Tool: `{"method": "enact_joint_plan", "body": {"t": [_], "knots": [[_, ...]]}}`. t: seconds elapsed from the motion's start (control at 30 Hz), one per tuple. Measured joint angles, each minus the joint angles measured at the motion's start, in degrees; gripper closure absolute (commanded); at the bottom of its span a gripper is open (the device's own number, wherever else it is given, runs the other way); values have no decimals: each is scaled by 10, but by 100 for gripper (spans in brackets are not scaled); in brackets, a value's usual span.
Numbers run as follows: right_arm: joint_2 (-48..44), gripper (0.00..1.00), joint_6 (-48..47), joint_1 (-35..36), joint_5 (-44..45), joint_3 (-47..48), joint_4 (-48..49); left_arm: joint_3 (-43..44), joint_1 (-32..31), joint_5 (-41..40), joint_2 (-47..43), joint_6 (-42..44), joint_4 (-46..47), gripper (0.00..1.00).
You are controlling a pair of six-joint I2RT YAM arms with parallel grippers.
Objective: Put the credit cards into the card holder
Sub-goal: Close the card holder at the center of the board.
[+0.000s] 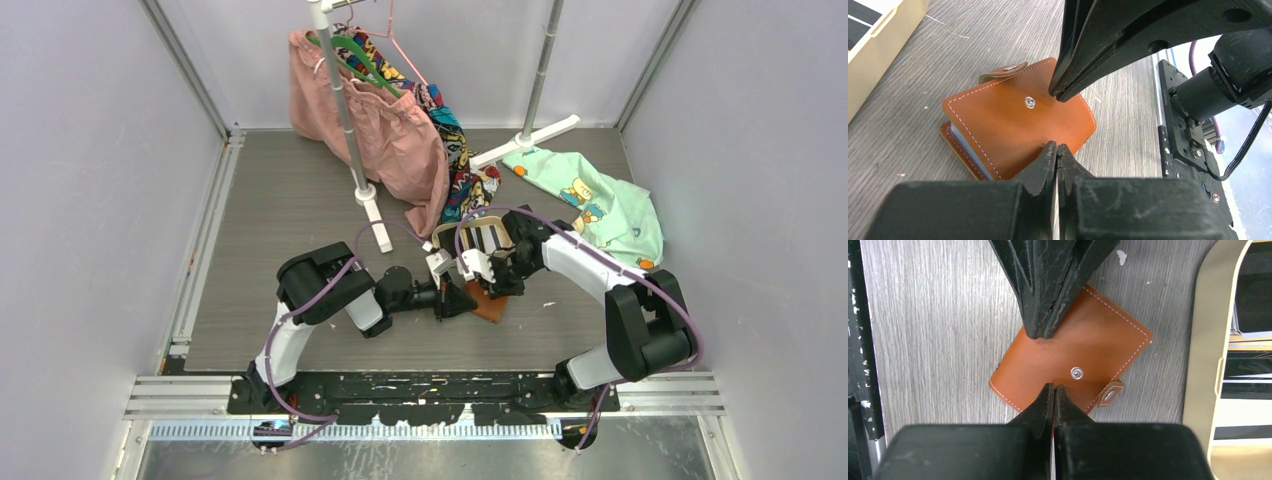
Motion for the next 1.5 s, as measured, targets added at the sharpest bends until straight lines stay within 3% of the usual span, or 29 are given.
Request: {"method": "enact_joint_plan", "body": {"t": [0.07, 0.33, 0.6, 0.8, 1.03, 1.5], "knots": [[0, 98, 0, 1, -1, 0, -1, 0, 0, 0, 0, 0, 0, 97], [-26, 64, 0, -39, -33, 8, -24, 0, 0, 0, 0, 0, 0, 97], [-24, 54, 51, -54, -45, 10, 10, 0, 0, 0, 0, 0, 0, 97], [-6, 58, 97, -53, -39, 10, 51, 0, 0, 0, 0, 0, 0, 98], [26, 77, 118, -45, -26, 14, 59, 0, 0, 0, 0, 0, 0, 97], [32, 84, 134, -42, -17, 28, 59, 0, 0, 0, 0, 0, 1, 98]]}}
